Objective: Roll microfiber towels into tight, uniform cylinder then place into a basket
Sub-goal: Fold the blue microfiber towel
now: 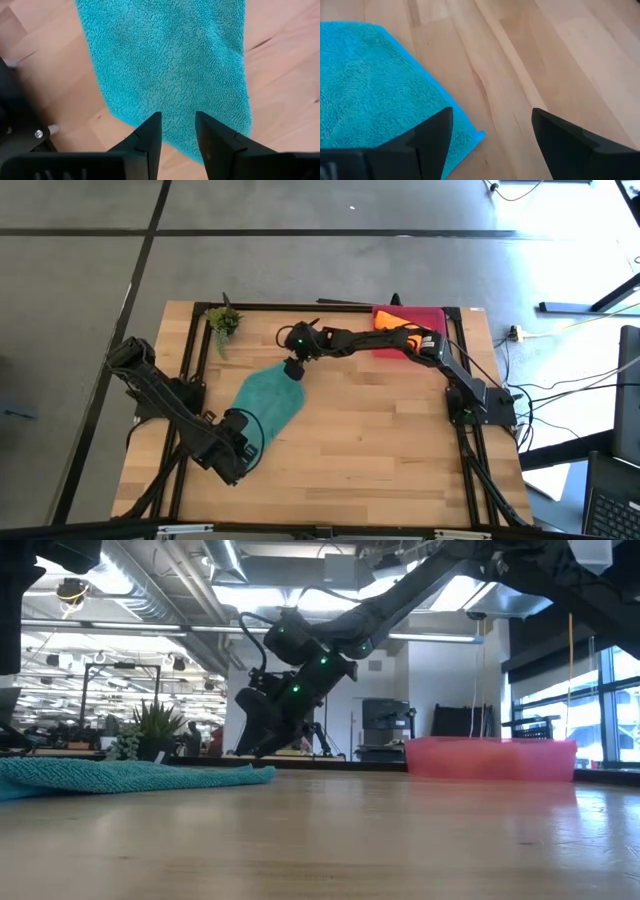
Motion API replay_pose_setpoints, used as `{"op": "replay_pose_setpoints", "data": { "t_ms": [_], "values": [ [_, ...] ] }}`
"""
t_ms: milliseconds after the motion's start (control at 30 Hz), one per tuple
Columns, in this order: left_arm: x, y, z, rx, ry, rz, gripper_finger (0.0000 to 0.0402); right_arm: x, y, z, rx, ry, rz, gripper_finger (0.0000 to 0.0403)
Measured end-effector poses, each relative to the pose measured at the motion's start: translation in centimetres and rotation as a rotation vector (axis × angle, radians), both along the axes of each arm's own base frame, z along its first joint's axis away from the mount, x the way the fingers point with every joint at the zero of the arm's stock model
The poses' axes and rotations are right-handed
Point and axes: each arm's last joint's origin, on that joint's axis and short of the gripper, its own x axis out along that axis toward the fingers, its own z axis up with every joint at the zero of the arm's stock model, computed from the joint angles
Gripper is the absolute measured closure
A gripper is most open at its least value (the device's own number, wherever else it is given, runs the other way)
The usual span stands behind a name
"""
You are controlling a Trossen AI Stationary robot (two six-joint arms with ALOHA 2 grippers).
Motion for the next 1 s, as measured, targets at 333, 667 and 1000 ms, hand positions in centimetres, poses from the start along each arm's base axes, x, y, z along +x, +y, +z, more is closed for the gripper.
{"op": "replay_pose_setpoints", "data": {
  "t_ms": [333, 667, 1000],
  "values": [
    [0.0, 0.0, 0.0, 0.001, 0.001, -0.004, 0.029, 0.0, 0.1, -1.4, 0.044, 0.027, 0.008, 0.0131],
    [-0.1, -0.1, 0.0, 0.001, 0.003, -0.008, 0.029, 0.1, 0.1, -1.5, 0.045, 0.019, 0.008, 0.0131],
    [-0.1, -0.1, 0.0, 0.004, 0.006, -0.01, 0.029, 0.2, 0.1, -2.0, 0.042, 0.024, 0.013, 0.0143]
  ]
}}
